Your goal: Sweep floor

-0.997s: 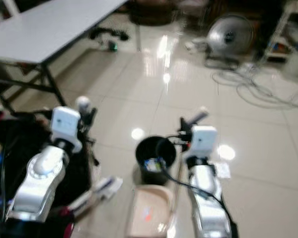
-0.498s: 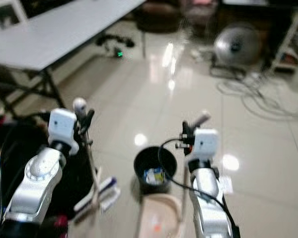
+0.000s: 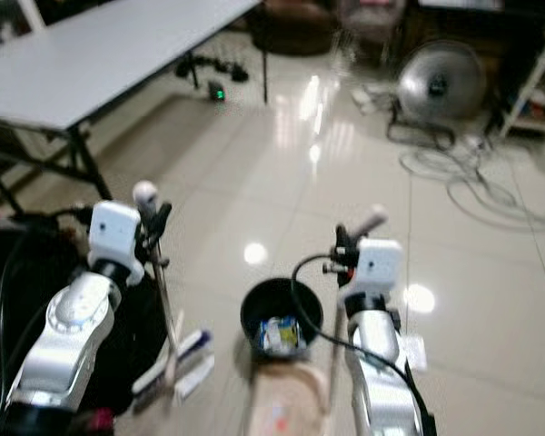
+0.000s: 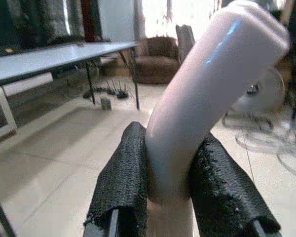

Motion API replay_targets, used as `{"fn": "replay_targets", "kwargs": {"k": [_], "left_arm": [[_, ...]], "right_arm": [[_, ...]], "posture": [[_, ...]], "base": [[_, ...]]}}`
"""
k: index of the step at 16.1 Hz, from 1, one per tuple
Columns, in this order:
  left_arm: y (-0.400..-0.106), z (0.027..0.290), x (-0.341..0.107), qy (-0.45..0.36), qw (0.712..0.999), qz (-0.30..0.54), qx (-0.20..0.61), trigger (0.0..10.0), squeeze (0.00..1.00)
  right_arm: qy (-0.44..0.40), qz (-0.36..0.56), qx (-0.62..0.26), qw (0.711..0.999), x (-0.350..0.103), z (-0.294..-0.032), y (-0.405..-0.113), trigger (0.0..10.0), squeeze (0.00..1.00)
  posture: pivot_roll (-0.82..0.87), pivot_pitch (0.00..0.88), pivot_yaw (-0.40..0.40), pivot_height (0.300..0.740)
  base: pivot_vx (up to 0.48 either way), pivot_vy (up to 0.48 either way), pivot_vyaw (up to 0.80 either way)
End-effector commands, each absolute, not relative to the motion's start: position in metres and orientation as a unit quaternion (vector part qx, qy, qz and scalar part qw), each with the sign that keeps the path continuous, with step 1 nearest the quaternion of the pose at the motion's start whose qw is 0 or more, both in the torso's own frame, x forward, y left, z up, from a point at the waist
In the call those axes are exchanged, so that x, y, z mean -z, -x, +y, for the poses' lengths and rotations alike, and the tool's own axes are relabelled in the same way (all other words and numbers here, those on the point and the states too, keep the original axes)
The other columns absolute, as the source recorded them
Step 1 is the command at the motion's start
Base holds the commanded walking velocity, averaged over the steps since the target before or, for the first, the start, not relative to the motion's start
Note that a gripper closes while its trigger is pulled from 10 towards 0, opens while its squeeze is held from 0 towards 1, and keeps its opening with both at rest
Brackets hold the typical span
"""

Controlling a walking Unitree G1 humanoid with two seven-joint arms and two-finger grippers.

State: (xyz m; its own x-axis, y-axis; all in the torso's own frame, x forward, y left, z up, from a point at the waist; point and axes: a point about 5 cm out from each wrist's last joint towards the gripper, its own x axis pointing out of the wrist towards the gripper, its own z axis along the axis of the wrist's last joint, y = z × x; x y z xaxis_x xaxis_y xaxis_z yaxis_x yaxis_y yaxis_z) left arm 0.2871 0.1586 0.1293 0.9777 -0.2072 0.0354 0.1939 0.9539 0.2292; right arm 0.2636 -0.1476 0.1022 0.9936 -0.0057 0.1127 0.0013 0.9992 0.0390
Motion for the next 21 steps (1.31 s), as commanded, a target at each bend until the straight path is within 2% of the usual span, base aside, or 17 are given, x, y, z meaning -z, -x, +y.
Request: {"fn": "replay_targets", "kwargs": {"k": [1,10,16,21], "left_arm": [[-0.290,0.169,-0.135,-0.138,0.986,-0.039,0.080,10.0,0.00],[-0.310,0.161,-0.132,-0.143,0.985,-0.051,0.088,10.0,0.00],[-0.321,0.157,-0.131,-0.150,0.982,-0.070,0.089,10.0,0.00],[-0.325,0.155,-0.132,-0.151,0.980,-0.082,0.095,10.0,0.00]], "right_arm": [[-0.038,-0.072,-0.005,0.997,-0.105,-0.139,-0.266,10.0,0.00],[-0.025,-0.129,0.007,0.991,-0.110,-0.140,-0.290,10.0,0.00],[-0.027,-0.203,0.028,0.978,-0.123,-0.147,-0.300,10.0,0.00],[0.002,-0.251,0.018,0.968,-0.138,-0.148,-0.310,10.0,0.00]], "posture": [[0.02,0.018,0.035,0.740],[0.06,0.140,0.026,0.740],[0.09,0.258,0.039,0.740],[0.09,0.296,0.037,0.740]], "base": [[0.000,0.000,0.00],[0.000,0.000,0.00],[0.000,0.000,0.00],[0.000,0.000,0.00]]}}
